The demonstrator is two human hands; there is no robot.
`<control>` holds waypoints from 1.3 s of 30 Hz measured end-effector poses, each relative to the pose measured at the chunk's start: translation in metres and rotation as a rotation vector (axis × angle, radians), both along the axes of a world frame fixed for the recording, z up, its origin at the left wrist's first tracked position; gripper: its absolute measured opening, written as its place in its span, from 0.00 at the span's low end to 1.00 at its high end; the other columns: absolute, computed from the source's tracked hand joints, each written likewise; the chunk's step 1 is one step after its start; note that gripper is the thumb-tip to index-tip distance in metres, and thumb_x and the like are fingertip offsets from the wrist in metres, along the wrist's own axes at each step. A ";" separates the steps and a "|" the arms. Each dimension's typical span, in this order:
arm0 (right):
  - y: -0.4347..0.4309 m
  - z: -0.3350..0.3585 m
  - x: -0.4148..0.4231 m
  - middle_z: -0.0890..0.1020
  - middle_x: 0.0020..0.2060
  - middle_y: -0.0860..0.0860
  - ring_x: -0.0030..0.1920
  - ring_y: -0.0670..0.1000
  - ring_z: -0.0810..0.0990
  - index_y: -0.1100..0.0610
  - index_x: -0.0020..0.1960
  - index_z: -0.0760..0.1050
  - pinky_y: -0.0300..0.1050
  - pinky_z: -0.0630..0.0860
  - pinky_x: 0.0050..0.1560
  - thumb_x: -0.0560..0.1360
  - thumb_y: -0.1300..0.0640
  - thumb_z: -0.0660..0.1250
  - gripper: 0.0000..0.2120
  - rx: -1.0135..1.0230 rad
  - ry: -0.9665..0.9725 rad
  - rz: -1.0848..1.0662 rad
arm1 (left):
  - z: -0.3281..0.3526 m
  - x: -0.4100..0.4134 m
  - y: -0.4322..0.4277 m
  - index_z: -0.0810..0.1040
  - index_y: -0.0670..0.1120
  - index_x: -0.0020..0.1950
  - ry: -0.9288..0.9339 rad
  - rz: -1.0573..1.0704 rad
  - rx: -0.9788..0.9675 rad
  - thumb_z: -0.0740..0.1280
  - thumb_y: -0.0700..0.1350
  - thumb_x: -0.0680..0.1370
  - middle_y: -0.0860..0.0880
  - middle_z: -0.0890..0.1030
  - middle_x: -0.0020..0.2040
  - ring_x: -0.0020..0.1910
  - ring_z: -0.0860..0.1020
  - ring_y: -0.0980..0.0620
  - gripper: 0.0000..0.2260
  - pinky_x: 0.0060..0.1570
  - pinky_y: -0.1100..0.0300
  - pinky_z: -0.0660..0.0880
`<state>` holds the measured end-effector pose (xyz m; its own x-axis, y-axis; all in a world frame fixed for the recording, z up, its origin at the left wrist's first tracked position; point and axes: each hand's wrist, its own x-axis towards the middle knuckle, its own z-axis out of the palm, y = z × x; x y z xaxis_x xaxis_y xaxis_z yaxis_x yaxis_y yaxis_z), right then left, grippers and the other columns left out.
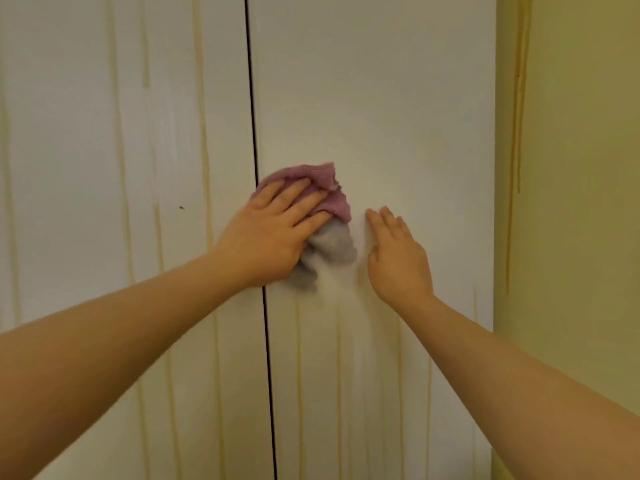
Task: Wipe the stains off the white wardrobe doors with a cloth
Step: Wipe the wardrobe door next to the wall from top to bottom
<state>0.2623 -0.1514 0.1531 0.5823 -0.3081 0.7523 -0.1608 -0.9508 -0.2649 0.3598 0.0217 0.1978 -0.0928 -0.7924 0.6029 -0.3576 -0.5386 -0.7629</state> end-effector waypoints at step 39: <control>-0.025 -0.041 -0.020 0.48 0.76 0.50 0.75 0.52 0.47 0.51 0.76 0.48 0.49 0.51 0.71 0.75 0.64 0.55 0.32 0.081 0.042 -0.051 | -0.092 0.005 -0.031 0.76 0.42 0.66 -0.014 -0.061 0.045 0.55 0.52 0.74 0.41 0.75 0.65 0.67 0.68 0.40 0.26 0.70 0.46 0.48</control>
<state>0.2420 -0.1769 0.1119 0.5945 -0.3969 0.6993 -0.2208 -0.9168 -0.3327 0.3649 -0.0089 0.1055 -0.1500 -0.8114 0.5650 -0.3782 -0.4809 -0.7910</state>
